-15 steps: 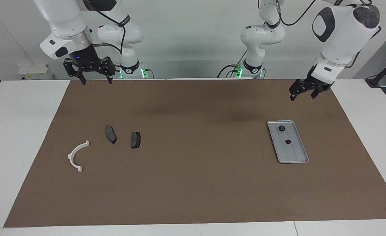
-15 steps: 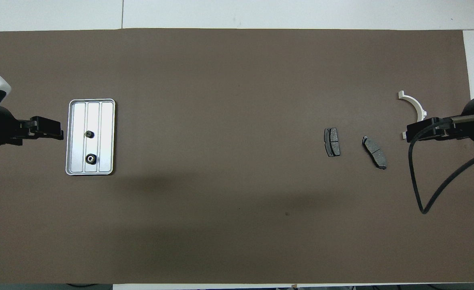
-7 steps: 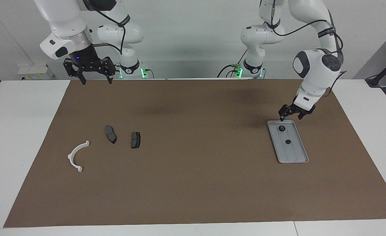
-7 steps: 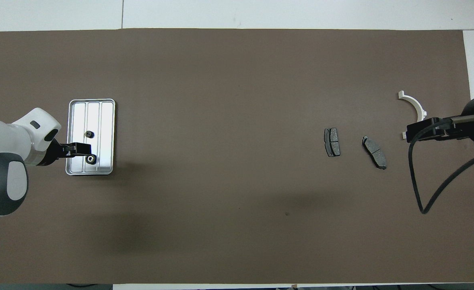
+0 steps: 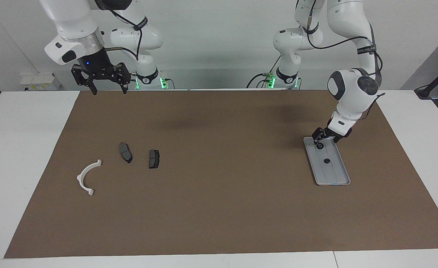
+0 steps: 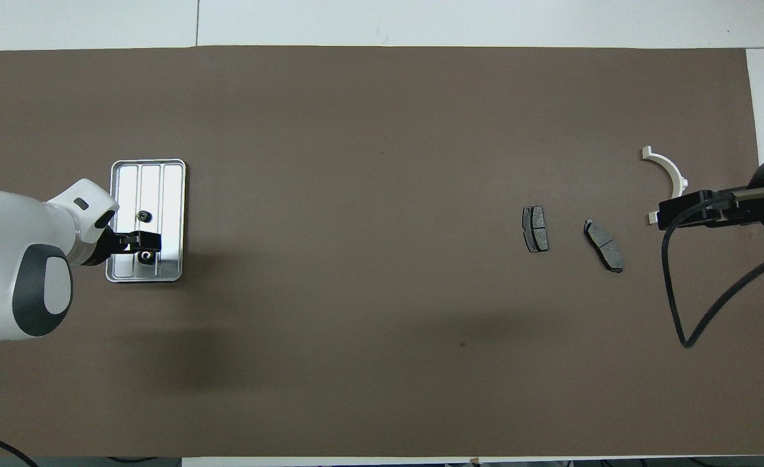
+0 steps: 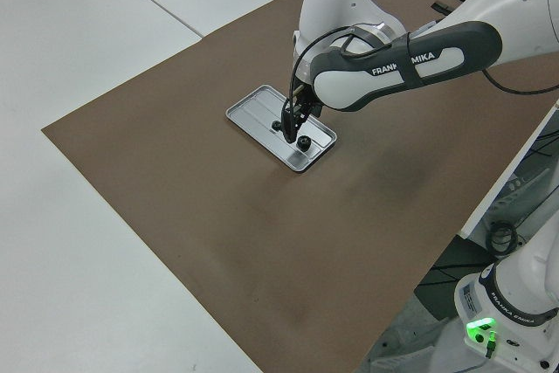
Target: Place bearing gear from tray to pile
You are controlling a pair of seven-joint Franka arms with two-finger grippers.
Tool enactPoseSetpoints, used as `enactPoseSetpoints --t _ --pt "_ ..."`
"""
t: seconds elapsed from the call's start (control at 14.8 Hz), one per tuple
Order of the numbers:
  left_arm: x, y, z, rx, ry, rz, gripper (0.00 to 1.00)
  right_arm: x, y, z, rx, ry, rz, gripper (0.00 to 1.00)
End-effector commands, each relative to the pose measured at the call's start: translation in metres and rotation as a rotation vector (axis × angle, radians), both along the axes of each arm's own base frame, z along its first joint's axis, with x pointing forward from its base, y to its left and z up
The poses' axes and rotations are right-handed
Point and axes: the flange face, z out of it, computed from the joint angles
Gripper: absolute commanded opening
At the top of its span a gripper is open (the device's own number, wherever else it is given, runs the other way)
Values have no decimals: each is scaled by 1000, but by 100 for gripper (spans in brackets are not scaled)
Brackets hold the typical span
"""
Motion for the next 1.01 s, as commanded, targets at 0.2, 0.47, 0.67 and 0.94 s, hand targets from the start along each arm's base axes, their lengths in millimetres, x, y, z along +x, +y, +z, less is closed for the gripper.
enactPoseSetpoints --t 0.2,0.47,0.67,0.94 --pt "-12 2 -20 -6 20 -3 98 -1 0 -13 29 -8 13 100" --pt "-15 2 -24 -6 21 -4 98 10 1 -62 30 -25 9 100" --pt "-19 0 -32 -5 18 -4 97 26 3 -102 30 -20 -6 100" --pt "-21 0 -34 -5 20 0 89 49 5 -145 30 -2 -65 100"
